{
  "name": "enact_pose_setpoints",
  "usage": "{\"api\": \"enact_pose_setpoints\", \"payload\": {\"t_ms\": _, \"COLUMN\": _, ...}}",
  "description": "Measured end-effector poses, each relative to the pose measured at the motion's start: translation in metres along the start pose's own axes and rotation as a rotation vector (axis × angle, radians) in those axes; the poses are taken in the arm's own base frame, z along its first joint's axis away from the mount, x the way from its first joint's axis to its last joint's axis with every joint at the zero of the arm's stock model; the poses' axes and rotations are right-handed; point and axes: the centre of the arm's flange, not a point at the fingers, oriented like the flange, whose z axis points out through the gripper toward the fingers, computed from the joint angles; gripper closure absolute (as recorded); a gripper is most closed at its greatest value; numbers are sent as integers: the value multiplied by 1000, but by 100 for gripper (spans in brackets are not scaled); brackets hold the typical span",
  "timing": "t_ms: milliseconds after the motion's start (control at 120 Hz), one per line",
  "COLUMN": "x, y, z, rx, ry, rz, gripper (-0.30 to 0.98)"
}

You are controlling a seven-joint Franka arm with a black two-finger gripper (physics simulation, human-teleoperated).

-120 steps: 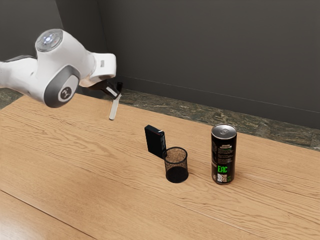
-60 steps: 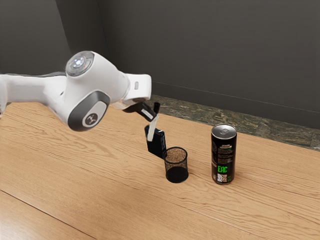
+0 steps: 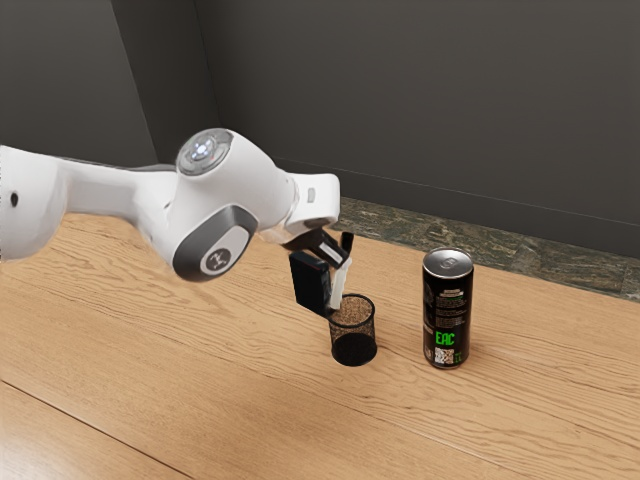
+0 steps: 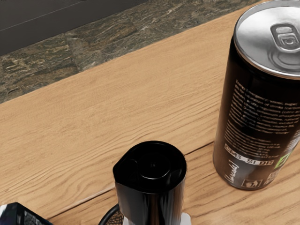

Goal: Put the marker into the pen holder.

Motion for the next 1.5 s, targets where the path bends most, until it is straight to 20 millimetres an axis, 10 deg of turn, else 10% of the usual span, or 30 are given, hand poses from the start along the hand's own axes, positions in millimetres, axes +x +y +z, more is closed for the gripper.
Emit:
{"api": "enact_pose_setpoints", "payload": {"t_ms": 683, "x": 9, "y": -15, "z": 44, "rx": -10, "ry": -22, "rz": -43, "gripper": 78}}
{"api": "enact_pose_setpoints", "payload": {"t_ms": 1050, "x": 5, "y": -43, "z": 42, "rx": 23, "ry": -28, "rz": -95, "gripper": 16}}
{"api": "enact_pose_setpoints", "payload": {"t_ms": 1325, "x": 73, "y": -208, "z": -76, "rx": 131, "ry": -147, "rz": -427, "gripper": 5}}
{"api": "enact_pose_setpoints", "payload": {"t_ms": 1500, "x": 68, "y": -244, "z": -148, "rx": 151, "ry": -321, "rz": -496, "gripper": 2}}
